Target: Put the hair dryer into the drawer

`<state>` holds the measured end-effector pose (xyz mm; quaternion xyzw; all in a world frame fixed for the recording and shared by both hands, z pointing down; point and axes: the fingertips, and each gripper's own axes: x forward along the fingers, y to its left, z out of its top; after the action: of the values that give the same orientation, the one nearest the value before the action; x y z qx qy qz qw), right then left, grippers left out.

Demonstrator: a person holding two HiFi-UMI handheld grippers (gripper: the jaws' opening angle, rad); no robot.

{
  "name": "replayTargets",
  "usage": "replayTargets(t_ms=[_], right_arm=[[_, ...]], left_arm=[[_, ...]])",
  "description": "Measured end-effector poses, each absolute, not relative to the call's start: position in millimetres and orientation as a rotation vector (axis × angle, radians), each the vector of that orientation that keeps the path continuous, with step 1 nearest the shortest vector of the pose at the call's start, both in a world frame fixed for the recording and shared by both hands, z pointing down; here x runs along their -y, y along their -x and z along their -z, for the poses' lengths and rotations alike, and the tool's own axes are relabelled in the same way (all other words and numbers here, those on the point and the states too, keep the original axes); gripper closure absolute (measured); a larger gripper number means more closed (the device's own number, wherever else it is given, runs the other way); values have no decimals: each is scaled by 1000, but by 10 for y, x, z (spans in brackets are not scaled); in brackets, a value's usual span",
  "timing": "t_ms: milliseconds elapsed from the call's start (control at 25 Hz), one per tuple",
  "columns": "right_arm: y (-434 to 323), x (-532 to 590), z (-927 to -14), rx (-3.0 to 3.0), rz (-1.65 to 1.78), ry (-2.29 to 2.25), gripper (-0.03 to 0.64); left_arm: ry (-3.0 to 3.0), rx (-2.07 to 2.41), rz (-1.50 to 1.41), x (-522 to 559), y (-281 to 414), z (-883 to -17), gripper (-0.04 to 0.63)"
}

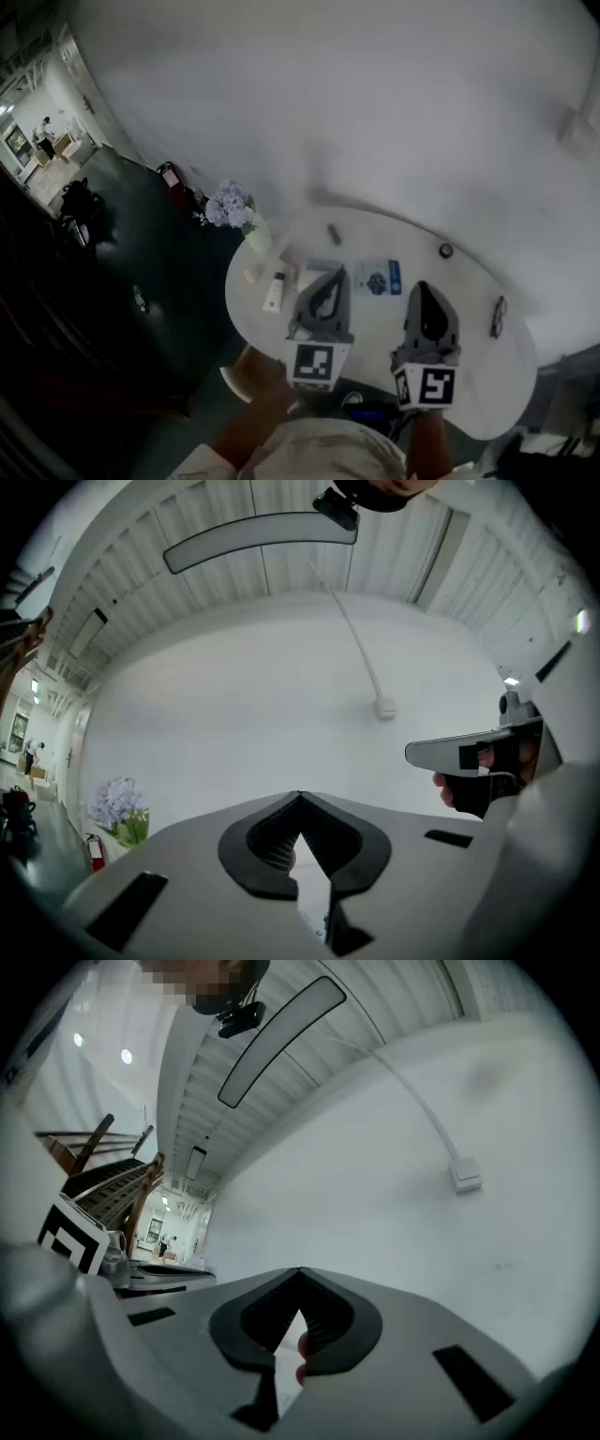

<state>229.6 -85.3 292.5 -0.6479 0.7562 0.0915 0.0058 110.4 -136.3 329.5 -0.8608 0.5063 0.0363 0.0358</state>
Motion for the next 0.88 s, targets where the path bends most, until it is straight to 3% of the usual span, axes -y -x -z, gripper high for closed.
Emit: replayTargets(t_ms=[880], right_arm=[[-2106,958,-3155,-2459,-231,1975,614]], left_arm=[[2632,-1681,-46,1442,-875,-3563,594]])
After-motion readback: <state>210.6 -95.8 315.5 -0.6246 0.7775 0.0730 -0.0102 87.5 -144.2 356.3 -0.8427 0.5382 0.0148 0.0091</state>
